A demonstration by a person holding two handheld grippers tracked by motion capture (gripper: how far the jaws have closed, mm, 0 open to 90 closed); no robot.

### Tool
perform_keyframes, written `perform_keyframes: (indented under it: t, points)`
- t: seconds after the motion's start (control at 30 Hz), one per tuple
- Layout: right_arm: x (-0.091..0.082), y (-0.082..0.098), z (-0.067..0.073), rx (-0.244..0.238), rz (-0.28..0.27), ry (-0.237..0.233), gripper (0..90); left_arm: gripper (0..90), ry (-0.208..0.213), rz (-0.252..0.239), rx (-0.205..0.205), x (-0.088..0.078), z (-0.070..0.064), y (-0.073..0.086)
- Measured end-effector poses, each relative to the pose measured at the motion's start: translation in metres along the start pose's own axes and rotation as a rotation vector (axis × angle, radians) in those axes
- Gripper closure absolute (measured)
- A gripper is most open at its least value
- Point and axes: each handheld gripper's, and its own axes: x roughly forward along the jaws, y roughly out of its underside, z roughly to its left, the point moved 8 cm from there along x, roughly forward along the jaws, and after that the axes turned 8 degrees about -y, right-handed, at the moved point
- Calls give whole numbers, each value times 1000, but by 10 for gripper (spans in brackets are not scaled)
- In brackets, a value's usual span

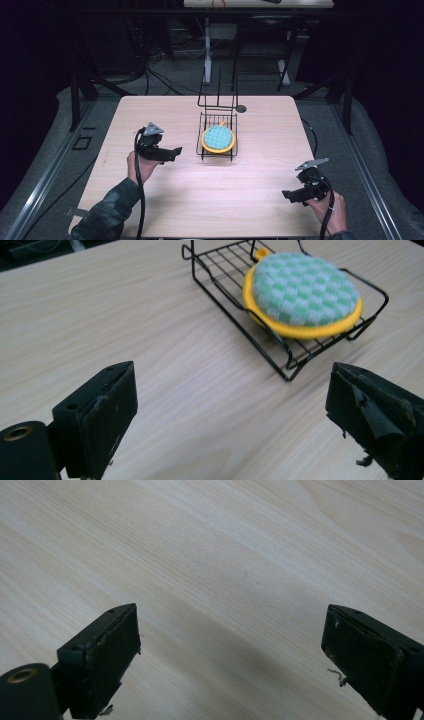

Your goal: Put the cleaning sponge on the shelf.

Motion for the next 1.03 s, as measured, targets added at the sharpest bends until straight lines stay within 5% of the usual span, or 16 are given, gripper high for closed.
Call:
perform_keyframes:
  t: [0.47, 1.03]
  points:
    - [1, 0, 1, 2, 8, -8, 82, 19, -17, 88, -29, -14, 22, 36]
    - [-1, 0, 2, 9, -9, -9, 80, 2, 0, 122, -50, -9, 31, 45]
